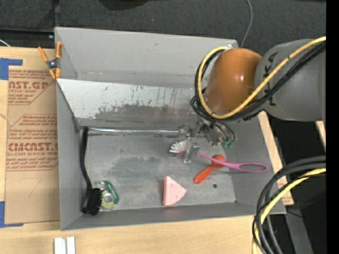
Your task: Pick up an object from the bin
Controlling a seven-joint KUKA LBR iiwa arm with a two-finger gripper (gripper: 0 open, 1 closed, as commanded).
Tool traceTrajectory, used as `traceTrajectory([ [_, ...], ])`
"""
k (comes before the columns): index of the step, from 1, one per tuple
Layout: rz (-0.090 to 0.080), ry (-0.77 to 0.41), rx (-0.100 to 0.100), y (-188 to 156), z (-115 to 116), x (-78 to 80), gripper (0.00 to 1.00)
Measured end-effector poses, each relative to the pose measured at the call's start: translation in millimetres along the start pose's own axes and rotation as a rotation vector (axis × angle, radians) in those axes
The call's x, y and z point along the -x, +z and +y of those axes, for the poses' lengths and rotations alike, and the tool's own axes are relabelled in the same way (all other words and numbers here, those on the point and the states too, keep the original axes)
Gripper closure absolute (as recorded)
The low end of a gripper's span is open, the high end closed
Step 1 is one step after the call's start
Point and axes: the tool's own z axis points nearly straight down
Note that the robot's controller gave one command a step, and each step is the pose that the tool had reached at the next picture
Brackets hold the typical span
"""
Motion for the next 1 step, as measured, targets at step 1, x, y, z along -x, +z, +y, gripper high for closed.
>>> traceTrajectory([
  [1,0.007,0.143,0.002,-97.7,23.3,9.9,1.0],
])
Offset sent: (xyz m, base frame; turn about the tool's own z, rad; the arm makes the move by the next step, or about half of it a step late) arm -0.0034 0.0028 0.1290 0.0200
